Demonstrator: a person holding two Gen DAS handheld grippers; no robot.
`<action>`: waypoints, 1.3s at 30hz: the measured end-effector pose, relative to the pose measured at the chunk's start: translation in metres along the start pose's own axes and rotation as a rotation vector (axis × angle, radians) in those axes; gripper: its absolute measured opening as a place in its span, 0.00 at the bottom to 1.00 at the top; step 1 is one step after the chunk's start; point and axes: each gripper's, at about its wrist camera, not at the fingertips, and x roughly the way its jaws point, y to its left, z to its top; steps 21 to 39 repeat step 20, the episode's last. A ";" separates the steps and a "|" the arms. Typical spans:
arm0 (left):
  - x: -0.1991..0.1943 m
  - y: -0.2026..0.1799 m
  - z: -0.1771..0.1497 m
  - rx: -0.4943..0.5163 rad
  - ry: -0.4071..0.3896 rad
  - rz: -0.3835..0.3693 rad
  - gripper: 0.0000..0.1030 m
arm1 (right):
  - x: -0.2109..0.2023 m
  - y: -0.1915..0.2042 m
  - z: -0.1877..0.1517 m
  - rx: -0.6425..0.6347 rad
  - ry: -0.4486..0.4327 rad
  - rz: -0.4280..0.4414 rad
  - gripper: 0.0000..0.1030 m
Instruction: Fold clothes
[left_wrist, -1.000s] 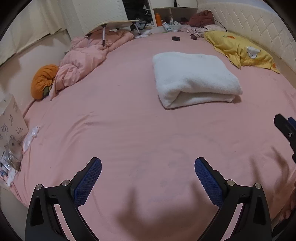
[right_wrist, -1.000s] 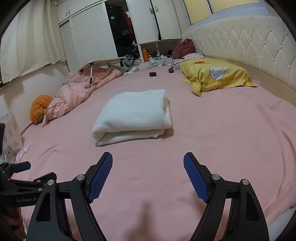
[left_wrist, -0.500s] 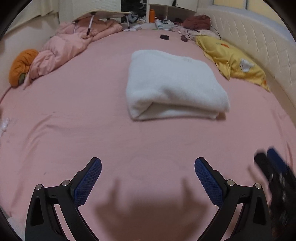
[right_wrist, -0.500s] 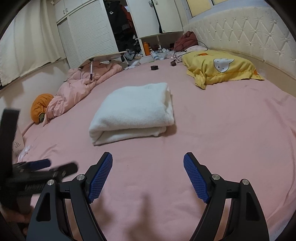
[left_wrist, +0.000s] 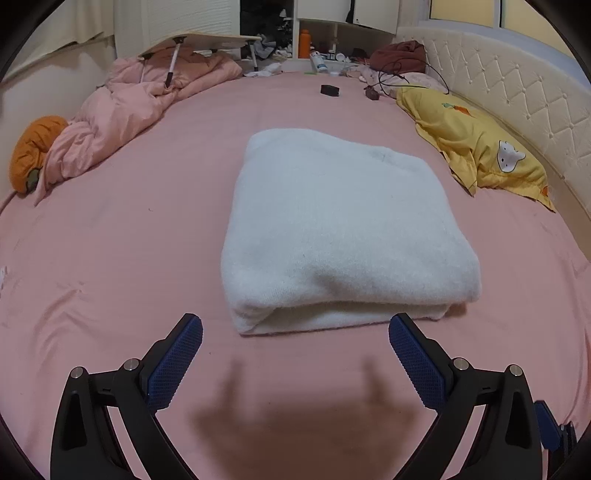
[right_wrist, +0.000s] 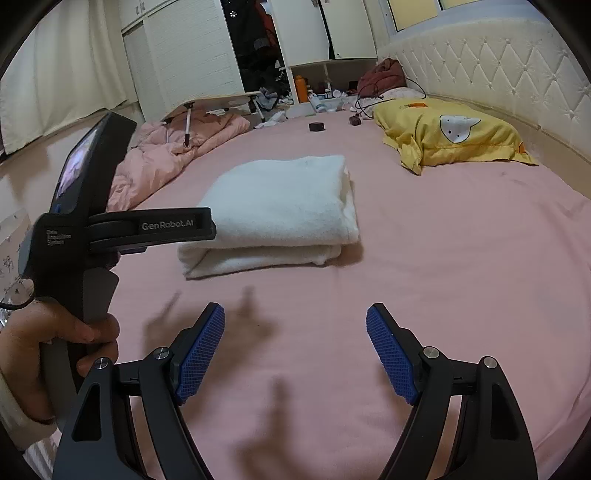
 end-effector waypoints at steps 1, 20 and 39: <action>0.000 0.000 -0.002 0.001 0.001 0.000 0.98 | 0.001 0.000 0.001 0.001 -0.002 -0.006 0.77; -0.022 0.001 -0.046 0.059 0.008 0.106 1.00 | 0.002 0.002 0.003 -0.040 -0.023 -0.050 0.77; -0.022 0.001 -0.046 0.059 0.008 0.106 1.00 | 0.002 0.002 0.003 -0.040 -0.023 -0.050 0.77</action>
